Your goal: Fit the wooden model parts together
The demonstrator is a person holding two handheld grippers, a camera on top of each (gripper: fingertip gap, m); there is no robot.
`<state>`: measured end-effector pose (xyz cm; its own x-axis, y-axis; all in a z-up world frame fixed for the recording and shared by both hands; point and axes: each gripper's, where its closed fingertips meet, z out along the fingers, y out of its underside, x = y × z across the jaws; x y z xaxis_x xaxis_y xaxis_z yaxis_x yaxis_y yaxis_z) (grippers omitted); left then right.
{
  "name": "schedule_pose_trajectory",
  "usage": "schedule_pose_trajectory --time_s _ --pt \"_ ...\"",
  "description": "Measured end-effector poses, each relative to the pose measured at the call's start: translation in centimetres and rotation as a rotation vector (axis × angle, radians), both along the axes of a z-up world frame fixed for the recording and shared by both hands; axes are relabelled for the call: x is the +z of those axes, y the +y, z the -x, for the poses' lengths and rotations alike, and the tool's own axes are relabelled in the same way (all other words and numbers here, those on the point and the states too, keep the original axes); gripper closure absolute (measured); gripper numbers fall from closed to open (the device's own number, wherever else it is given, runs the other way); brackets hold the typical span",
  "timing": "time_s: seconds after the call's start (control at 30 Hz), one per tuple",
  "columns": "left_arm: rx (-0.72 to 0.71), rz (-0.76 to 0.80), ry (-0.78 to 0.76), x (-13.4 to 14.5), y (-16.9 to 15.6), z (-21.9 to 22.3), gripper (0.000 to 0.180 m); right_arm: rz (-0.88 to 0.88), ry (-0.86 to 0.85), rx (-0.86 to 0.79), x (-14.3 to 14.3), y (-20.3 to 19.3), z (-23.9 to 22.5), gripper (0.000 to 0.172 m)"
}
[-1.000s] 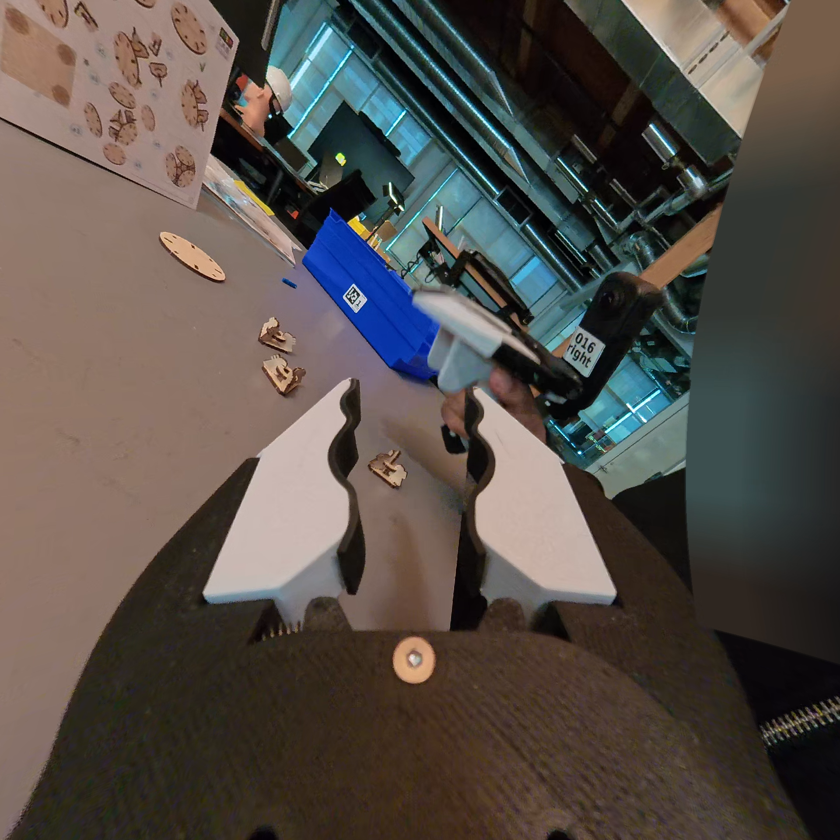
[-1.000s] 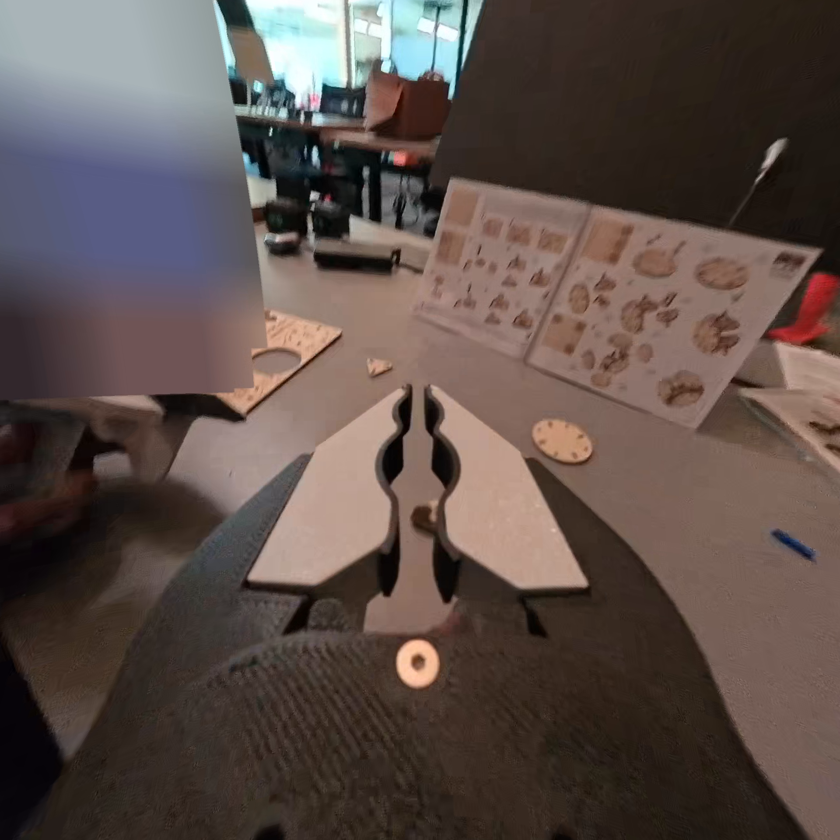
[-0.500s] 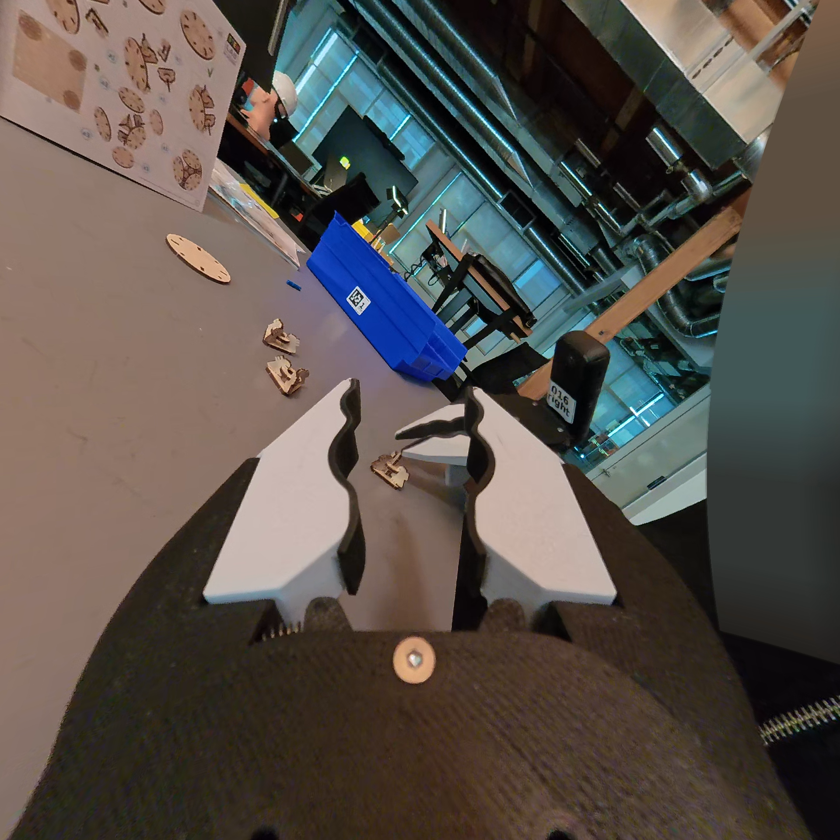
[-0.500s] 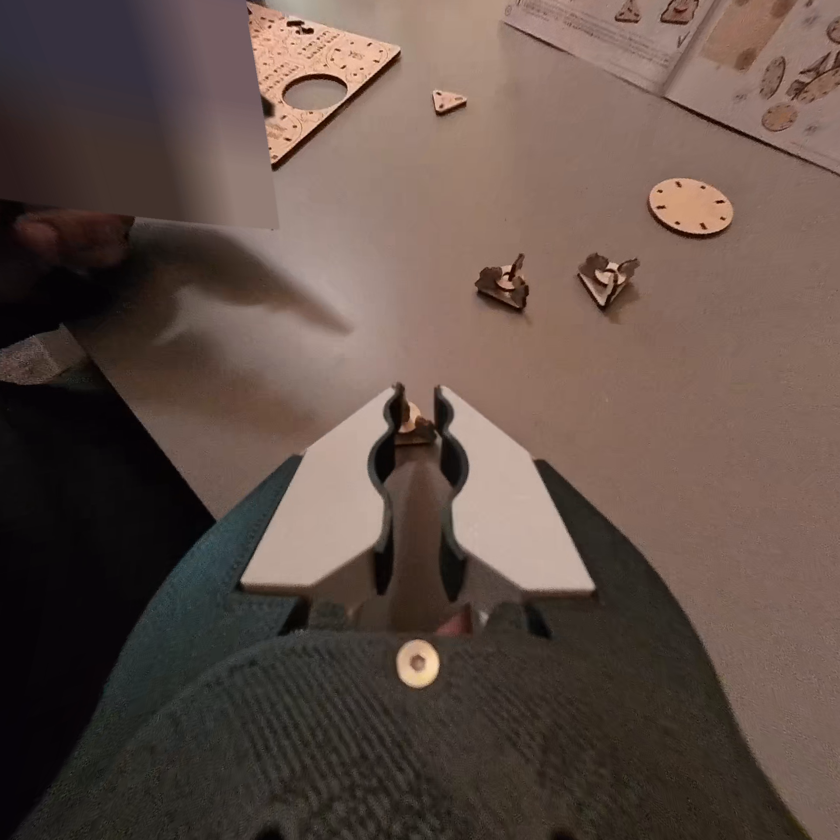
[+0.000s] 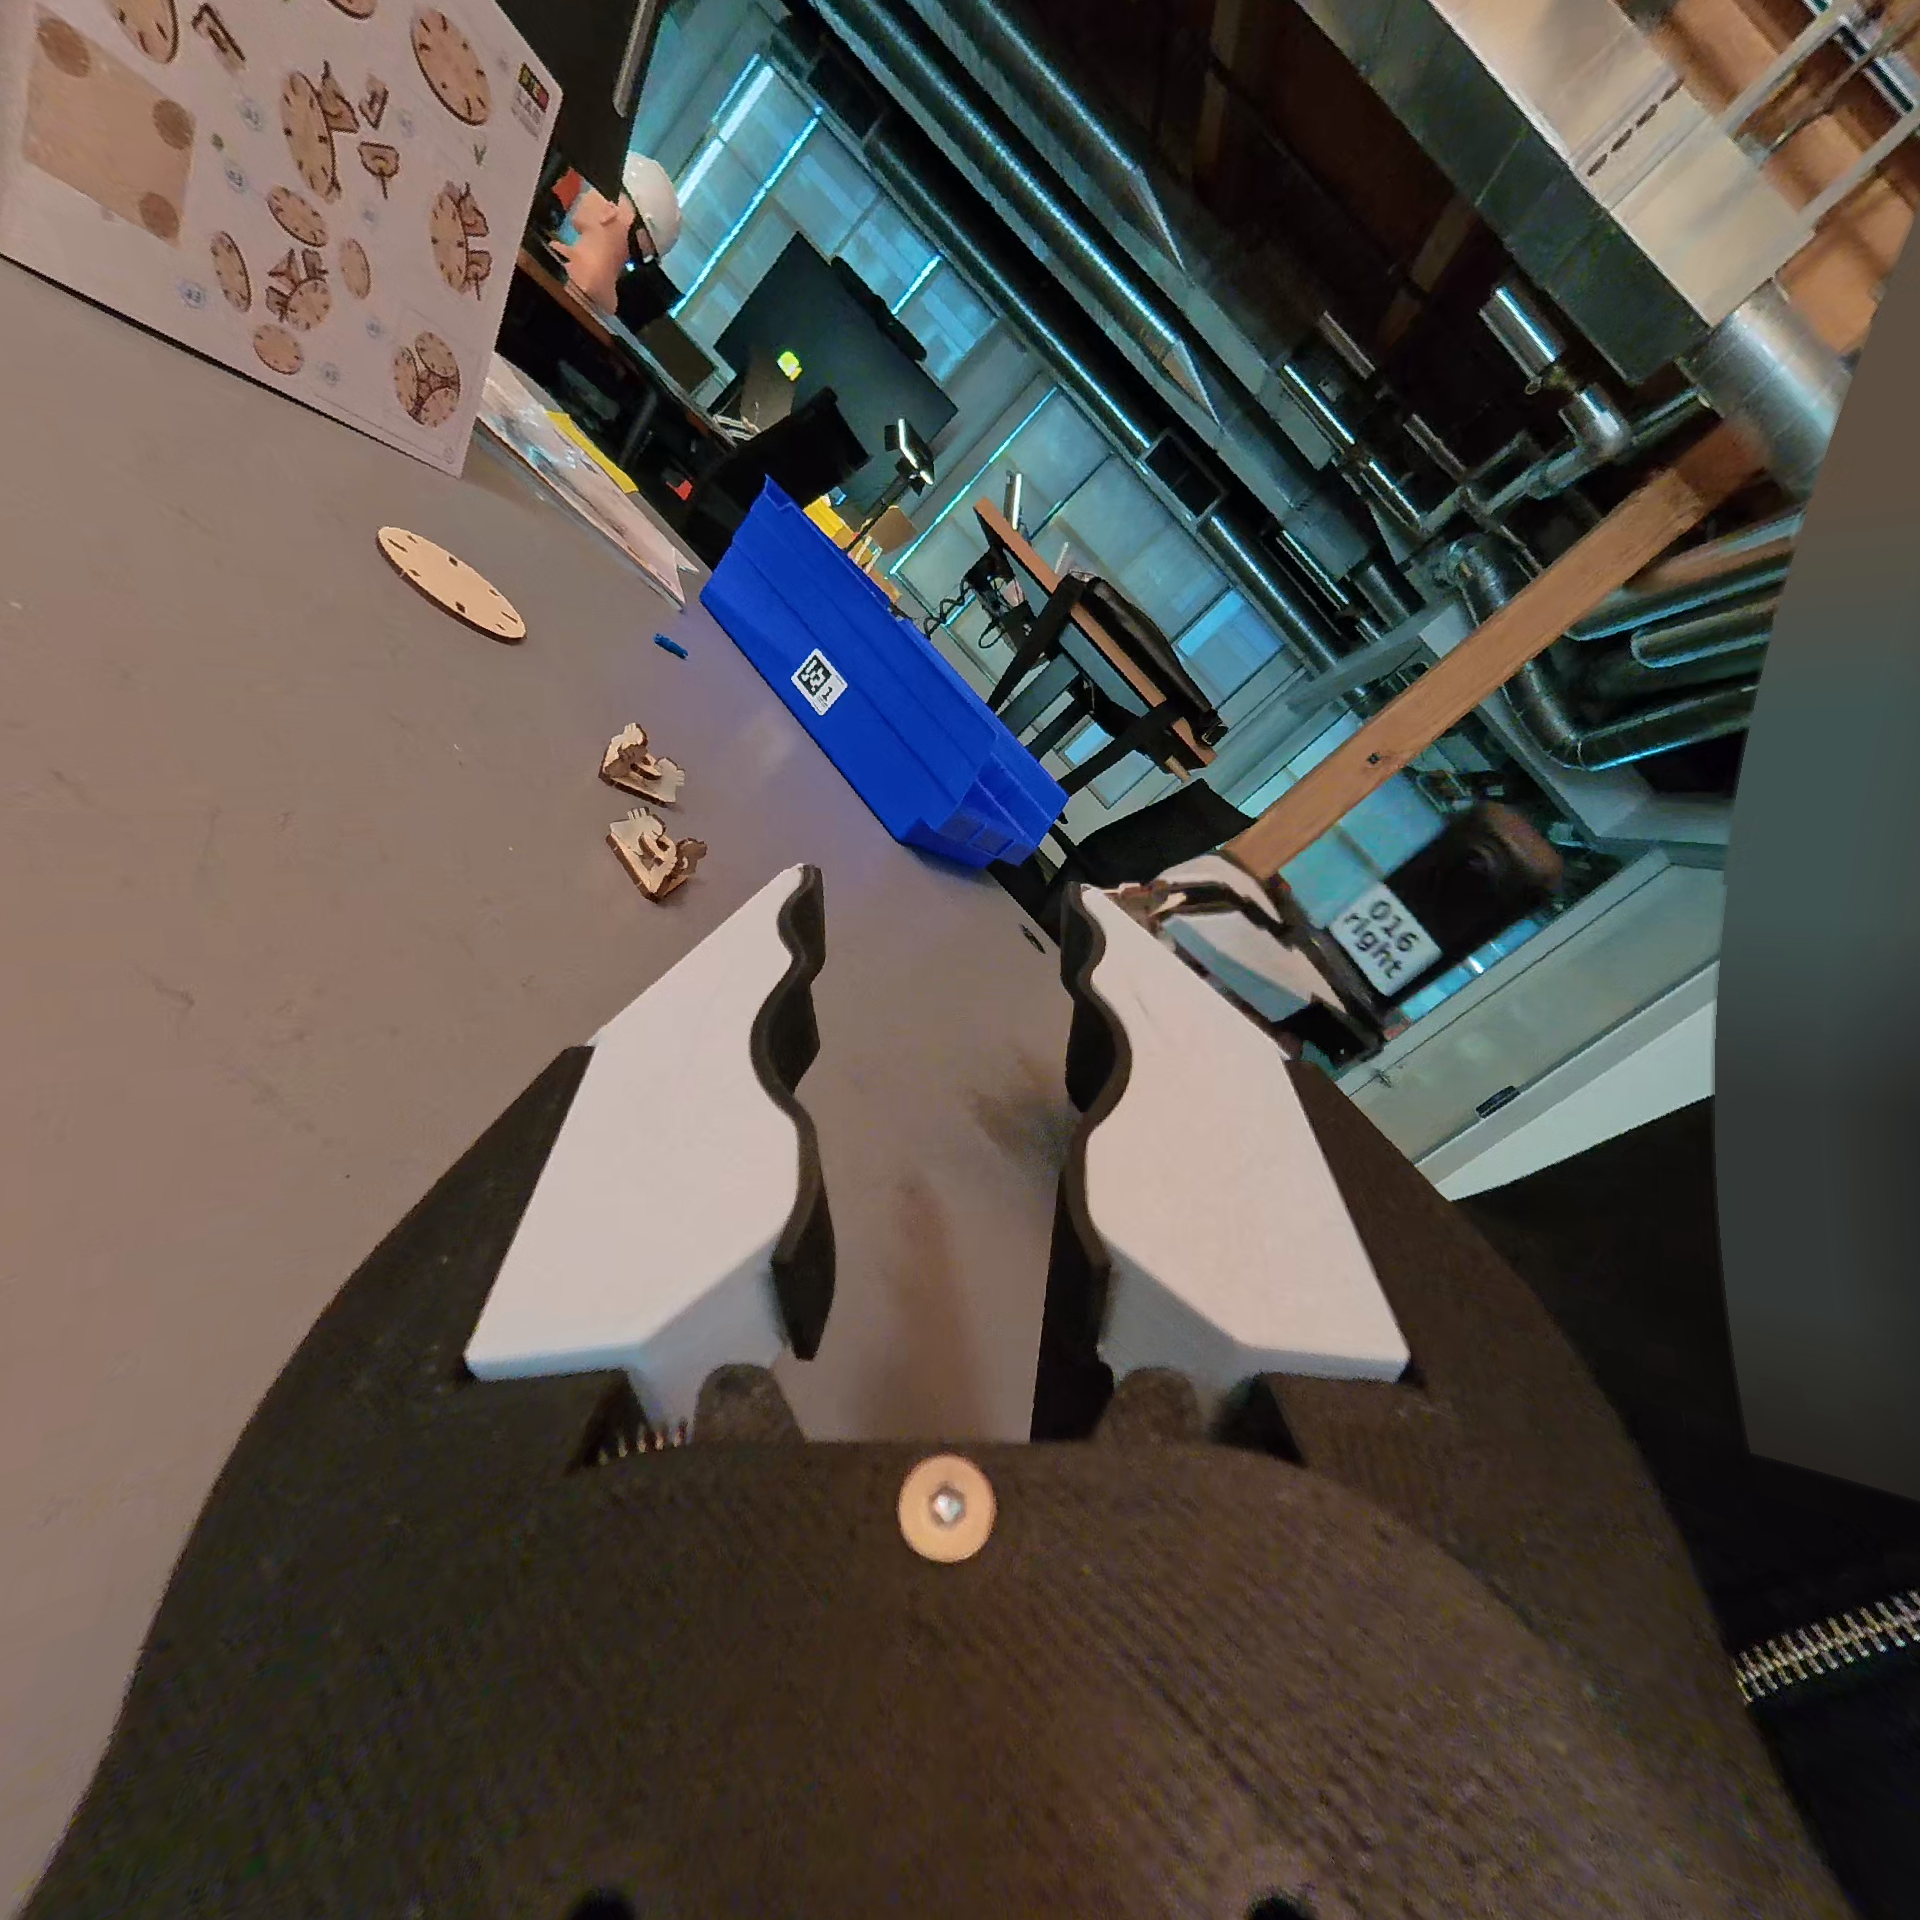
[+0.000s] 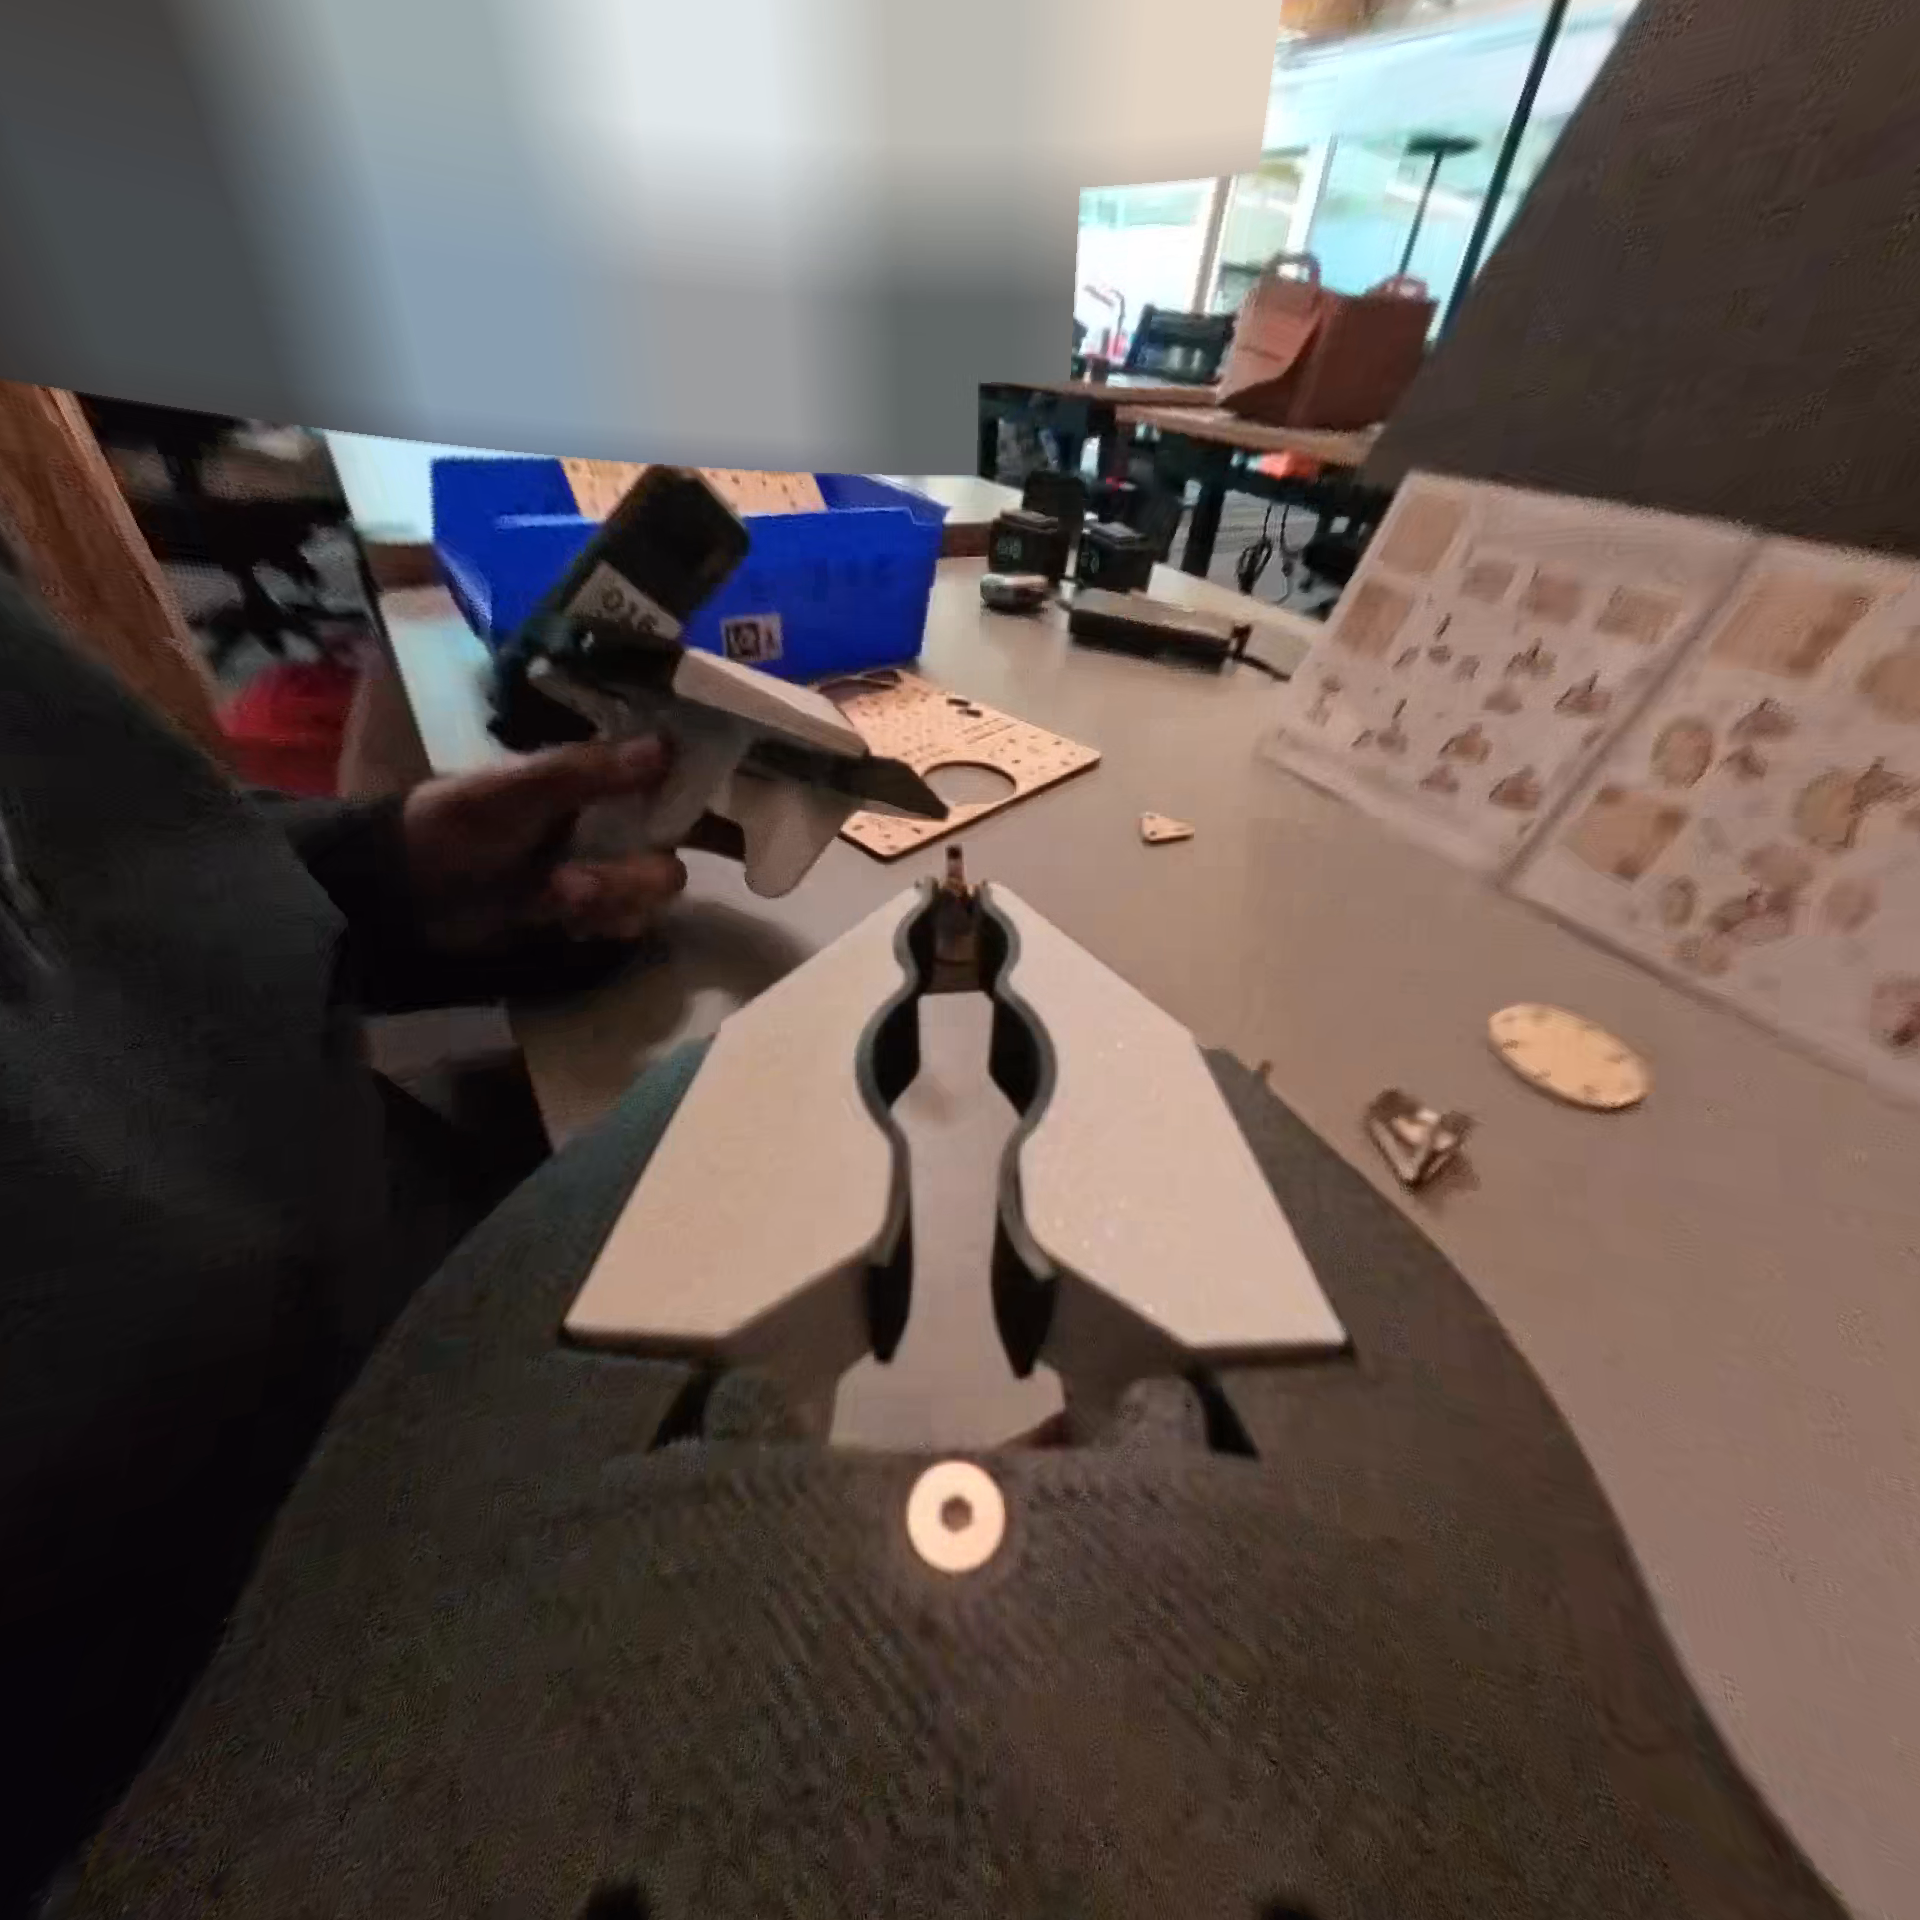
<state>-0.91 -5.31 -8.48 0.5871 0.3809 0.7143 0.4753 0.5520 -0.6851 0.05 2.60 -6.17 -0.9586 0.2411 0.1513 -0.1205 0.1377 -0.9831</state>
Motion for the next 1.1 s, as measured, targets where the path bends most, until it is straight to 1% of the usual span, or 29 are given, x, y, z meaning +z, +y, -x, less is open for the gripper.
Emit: schedule_pose_trajectory --time_s 0.07,0.13,0.17,0.23,0.33,0.47,0.53,0.6,0.77,0.9,1.0,1.1 --pt "-0.012 0.0 0.005 0.1 0.2 -0.1 0.136 -0.124 0.256 -0.018 -0.2 -0.8 -0.9 0.168" --pt "-0.049 -0.004 0.026 0.3 0.7 -0.5 0.137 -0.184 0.491 -0.012 0.2 -1.8 -2.0 0.168" --pt "-0.081 -0.006 0.043 0.6 1.1 -0.9 0.136 -0.219 0.576 0.002 0.2 -2.2 -2.4 0.168" --pt "-0.163 -0.004 0.08 1.0 2.3 -1.8 0.136 -0.273 0.668 0.043 -0.1 -2.8 -2.9 0.168" --pt "-0.261 0.01 0.123 1.3 3.7 -3.1 0.137 -0.232 0.691 0.097 0.6 -3.3 -3.6 0.168" --pt "-0.321 -0.005 0.184 2.1 4.1 -4.2 0.14 -0.244 0.76 0.144 0.4 -4.0 -4.2 0.168" --pt "-0.342 -0.021 0.202 2.4 4.2 -4.6 0.145 -0.249 0.784 0.158 0.0 -4.2 -4.4 0.168" --pt "-0.359 -0.031 0.209 2.5 4.2 -4.8 0.157 -0.242 0.8 0.159 -0.1 -4.3 -4.5 0.168" --pt "-0.334 -0.018 0.22 2.5 4.0 -4.7 0.164 -0.229 0.839 0.137 0.3 -4.3 -4.3 0.168" --pt "-0.323 -0.001 0.226 2.5 4.0 -4.6 0.164 -0.247 0.857 0.141 0.2 -4.3 -4.2 0.168" --pt "-0.288 0.029 0.245 2.5 3.9 -4.5 0.164 -0.242 0.867 0.127 0.2 -4.3 -4.0 0.168" --pt "-0.244 0.047 0.26 2.5 3.5 -4.2 0.165 -0.237 0.823 0.117 0.1 -4.2 -3.7 0.161"
